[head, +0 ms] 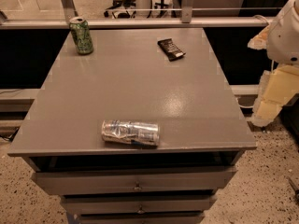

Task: Move rxbar chocolate near redbull can

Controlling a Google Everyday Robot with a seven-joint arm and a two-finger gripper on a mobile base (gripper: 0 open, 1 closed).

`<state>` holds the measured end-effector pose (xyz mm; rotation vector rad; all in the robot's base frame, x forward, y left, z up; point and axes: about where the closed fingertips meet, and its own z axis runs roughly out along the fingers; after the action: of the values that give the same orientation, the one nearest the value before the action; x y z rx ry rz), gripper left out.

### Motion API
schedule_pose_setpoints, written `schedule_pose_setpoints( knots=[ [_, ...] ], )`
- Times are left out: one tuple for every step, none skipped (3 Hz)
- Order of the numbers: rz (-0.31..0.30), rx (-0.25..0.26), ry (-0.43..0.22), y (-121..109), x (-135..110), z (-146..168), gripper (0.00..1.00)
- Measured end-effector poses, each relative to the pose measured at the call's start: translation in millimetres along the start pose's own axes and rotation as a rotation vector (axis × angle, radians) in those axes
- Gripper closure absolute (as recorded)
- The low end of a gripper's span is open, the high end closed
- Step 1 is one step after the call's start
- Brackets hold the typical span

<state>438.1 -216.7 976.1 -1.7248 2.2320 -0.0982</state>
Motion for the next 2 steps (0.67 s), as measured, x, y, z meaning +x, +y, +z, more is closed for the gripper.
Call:
schedule_pose_setpoints(
  knots=[
    [0.0, 0.0, 0.0, 0.0, 0.0, 0.0, 0.0],
    [0.001, 0.013, -0.051, -25.5, -8.1, 22.2, 0.0]
  ],
)
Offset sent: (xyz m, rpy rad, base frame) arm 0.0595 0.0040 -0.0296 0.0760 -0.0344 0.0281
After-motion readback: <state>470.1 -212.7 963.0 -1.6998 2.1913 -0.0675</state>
